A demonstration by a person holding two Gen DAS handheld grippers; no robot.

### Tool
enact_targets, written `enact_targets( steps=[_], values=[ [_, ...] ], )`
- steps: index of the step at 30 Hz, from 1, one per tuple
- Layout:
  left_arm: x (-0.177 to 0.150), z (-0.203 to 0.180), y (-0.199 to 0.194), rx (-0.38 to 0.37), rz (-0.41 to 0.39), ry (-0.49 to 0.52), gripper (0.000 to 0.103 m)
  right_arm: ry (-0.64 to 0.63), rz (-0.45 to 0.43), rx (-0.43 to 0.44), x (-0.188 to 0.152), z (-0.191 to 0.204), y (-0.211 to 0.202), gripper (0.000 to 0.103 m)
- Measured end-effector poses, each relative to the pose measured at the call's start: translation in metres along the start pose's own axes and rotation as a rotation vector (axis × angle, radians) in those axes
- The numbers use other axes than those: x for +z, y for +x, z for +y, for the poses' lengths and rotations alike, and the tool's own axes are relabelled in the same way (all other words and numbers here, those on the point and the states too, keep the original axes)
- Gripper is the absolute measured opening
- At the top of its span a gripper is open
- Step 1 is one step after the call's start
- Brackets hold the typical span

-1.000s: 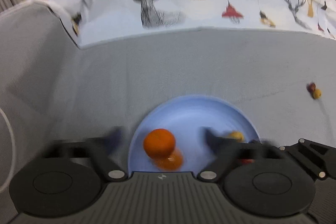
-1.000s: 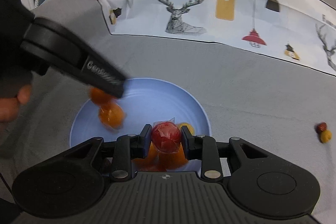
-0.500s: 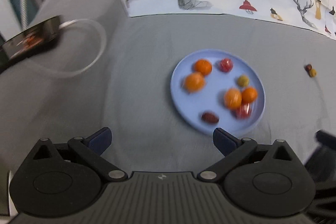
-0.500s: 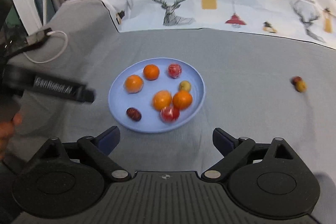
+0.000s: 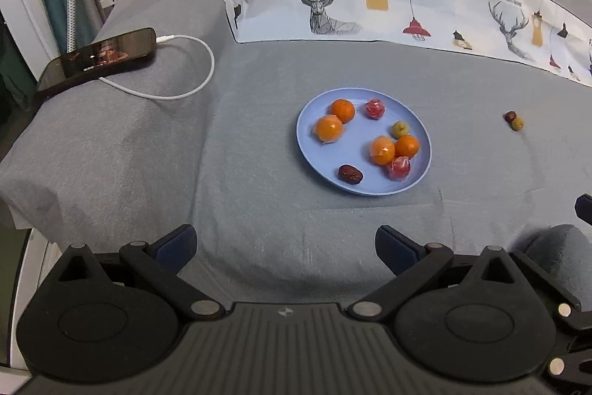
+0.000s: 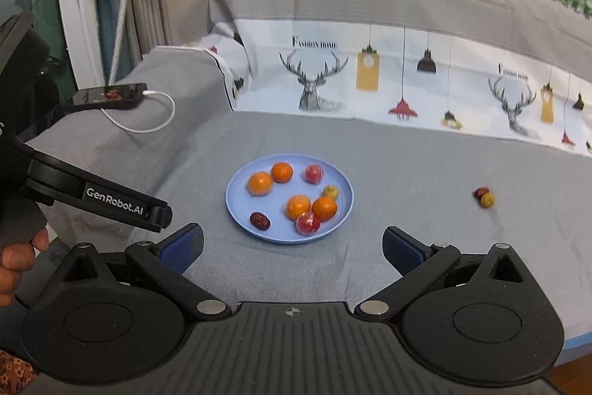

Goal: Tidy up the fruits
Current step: 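Withdraw both tools from the plate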

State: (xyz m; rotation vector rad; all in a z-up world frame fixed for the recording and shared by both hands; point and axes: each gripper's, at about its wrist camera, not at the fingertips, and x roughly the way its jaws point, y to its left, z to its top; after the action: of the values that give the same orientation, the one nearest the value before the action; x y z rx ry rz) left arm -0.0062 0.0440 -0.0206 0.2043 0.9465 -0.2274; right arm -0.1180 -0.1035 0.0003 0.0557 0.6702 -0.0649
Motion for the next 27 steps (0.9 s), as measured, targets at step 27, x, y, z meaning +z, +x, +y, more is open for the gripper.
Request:
enact_targets(
  steps=[27],
  values=[
    [-0.002, -0.010, -0.015, 0.012, -0.037, 0.036, 0.103, 0.011, -0.050, -0.002, -0.003, -0.001, -0.020, 0.102]
  ],
)
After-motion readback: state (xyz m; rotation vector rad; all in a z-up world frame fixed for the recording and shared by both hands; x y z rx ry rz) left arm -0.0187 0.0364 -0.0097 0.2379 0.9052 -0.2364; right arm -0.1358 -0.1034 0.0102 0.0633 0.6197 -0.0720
